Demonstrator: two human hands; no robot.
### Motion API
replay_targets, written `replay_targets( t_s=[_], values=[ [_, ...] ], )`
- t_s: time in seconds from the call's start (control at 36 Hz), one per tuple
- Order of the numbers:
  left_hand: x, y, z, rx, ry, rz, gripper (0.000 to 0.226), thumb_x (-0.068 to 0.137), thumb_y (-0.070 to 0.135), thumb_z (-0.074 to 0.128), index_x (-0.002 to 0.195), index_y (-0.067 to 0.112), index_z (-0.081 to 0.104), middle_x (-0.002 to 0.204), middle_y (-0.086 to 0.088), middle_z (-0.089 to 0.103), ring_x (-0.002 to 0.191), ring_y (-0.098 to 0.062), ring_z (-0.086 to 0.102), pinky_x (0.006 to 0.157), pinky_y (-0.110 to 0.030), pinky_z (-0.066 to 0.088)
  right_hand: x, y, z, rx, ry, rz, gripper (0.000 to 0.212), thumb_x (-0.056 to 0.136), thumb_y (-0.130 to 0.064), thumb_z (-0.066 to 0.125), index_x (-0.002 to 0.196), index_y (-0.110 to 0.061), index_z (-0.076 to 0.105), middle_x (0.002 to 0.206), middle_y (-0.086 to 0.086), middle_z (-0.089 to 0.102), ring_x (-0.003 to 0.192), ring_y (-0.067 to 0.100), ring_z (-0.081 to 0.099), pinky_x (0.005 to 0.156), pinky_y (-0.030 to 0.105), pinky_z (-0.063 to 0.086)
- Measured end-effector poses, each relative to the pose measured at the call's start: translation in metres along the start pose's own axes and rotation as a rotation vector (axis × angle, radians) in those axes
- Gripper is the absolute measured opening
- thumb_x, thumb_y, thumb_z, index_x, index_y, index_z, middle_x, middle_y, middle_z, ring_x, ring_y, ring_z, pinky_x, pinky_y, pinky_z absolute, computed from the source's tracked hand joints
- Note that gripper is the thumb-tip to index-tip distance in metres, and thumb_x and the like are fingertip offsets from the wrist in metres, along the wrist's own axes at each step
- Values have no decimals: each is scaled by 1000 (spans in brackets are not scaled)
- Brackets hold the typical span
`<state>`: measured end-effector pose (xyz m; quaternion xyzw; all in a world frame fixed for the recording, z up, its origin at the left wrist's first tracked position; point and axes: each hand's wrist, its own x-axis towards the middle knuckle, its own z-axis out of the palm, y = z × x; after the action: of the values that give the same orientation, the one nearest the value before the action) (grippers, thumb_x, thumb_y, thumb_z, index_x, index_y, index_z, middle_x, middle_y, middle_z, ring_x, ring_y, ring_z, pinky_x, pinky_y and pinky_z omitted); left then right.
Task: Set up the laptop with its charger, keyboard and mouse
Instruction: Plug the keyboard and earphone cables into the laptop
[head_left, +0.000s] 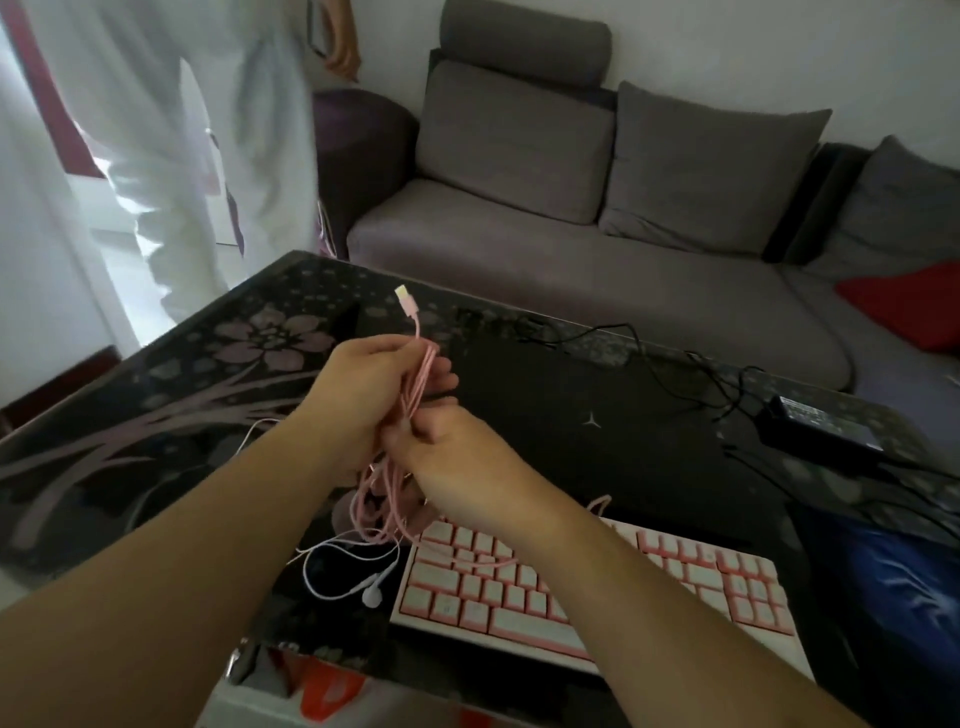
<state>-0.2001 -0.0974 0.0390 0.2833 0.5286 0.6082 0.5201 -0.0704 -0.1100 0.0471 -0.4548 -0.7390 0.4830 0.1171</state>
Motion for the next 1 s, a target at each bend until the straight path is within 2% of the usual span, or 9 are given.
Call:
replay_targets(
  t_s=[0.11, 0.22, 0.33, 0.44, 0.61, 0.69, 0.78, 0.92, 1.0],
  values=[
    [33, 8, -10, -38, -55, -195, 25, 104, 12, 48, 111, 6, 71, 75, -5, 65, 53, -11, 58, 41, -22, 47, 5, 2, -20, -10, -69, 31, 28, 108, -39, 53, 112, -22, 75, 102, 0, 80, 91, 14, 78, 92, 44, 63],
    [69, 19, -17, 301, -54, -259, 21, 105, 17, 50, 108, 8, 69, 64, -1, 52, 43, -8, 38, 32, -17, 24, 22, 11, -55, -7, 118, 45, 23, 108, -28, 53, 106, -22, 76, 91, -1, 80, 83, 10, 78, 88, 39, 64],
    [108, 15, -24, 920, -85, -50, 31, 105, 36, 57, 92, 16, 77, 68, -5, 59, 49, -16, 50, 42, -24, 39, 54, 23, -86, -49, 271, 151, 19, 106, -19, 57, 102, -20, 75, 87, 1, 80, 78, 13, 78, 78, 34, 65],
    [136, 6, -15, 1268, -194, 96, 30, 102, 40, 62, 90, 19, 79, 84, -6, 74, 75, -20, 69, 67, -35, 58, 83, 36, -101, -38, 315, 181, 20, 106, -15, 57, 100, -16, 75, 85, 5, 79, 77, 18, 78, 77, 36, 65],
    [158, -6, -16, 1435, -272, 307, 15, 96, 38, 70, 106, 32, 80, 96, 8, 71, 88, -13, 65, 87, -40, 60, 117, 56, -97, -271, 335, 109, 22, 103, -14, 62, 108, -33, 72, 101, -8, 74, 87, 7, 74, 77, 32, 63],
    [165, -10, -22, 1447, -315, 396, 16, 97, 37, 70, 111, 37, 78, 92, 14, 67, 85, -10, 63, 84, -38, 60, 129, 56, -93, -453, 287, 48, 39, 99, -7, 66, 121, -40, 66, 114, -18, 65, 96, 2, 67, 77, 21, 55],
    [168, -14, -24, 1439, -354, 450, 21, 98, 41, 66, 117, 46, 73, 86, 19, 58, 82, -6, 59, 79, -37, 58, 138, 56, -89, -498, 266, 46, 42, 97, -10, 71, 126, -40, 63, 114, -19, 64, 89, 3, 69, 74, 21, 57],
    [164, -22, -25, 1522, -315, 527, 23, 101, 46, 60, 121, 48, 71, 113, 11, 68, 96, -16, 65, 80, -40, 57, 141, 61, -83, -510, 326, 41, 43, 93, -21, 77, 127, -38, 56, 116, -19, 58, 83, 3, 67, 69, 19, 53],
    [162, -28, -24, 1519, -321, 514, 26, 97, 56, 62, 119, 46, 71, 116, 10, 68, 100, -18, 66, 81, -40, 57, 139, 65, -81, -473, 355, 56, 40, 93, -23, 77, 125, -34, 57, 115, -17, 59, 85, 5, 65, 71, 20, 51]
  ],
)
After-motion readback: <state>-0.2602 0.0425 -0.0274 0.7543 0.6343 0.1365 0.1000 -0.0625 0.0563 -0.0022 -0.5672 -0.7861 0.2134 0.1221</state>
